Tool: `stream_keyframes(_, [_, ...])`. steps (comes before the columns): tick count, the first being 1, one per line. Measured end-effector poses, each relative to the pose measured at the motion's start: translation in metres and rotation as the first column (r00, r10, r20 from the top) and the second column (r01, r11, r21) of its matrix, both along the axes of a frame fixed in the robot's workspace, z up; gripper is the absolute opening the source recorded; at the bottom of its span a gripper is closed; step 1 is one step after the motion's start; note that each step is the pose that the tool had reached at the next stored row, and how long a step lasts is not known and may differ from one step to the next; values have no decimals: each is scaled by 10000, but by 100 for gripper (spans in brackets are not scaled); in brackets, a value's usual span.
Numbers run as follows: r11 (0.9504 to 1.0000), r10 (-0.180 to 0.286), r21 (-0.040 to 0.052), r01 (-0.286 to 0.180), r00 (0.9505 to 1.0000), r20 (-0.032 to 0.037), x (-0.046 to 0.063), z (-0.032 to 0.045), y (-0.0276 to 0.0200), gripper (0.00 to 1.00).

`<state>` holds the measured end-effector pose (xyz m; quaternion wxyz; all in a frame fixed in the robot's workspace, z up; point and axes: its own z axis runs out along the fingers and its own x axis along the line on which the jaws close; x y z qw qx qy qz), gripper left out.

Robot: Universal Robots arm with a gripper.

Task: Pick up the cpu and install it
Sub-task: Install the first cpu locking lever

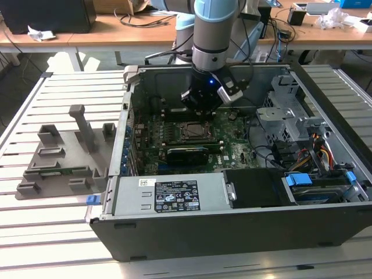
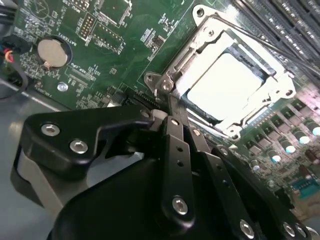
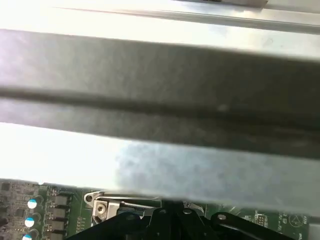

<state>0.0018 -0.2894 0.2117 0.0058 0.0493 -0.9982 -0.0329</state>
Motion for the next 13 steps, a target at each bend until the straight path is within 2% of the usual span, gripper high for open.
stream_keyframes(4, [10000, 0, -37, 0, 10000, 0, 0, 67, -3, 11])
stream_keyframes(6, [9999, 0, -149, 0, 10000, 1, 0, 74, -24, 11])
stream_keyframes(9, [9991, -1, -434, 1, 10000, 0, 0, 80, -62, 11])
stream_keyframes(10, [9983, 1, -587, -1, 10000, -1, 0, 82, -86, 11])
stream_keyframes(13, [9962, 0, -869, 0, 10000, 0, 0, 82, -154, 11])
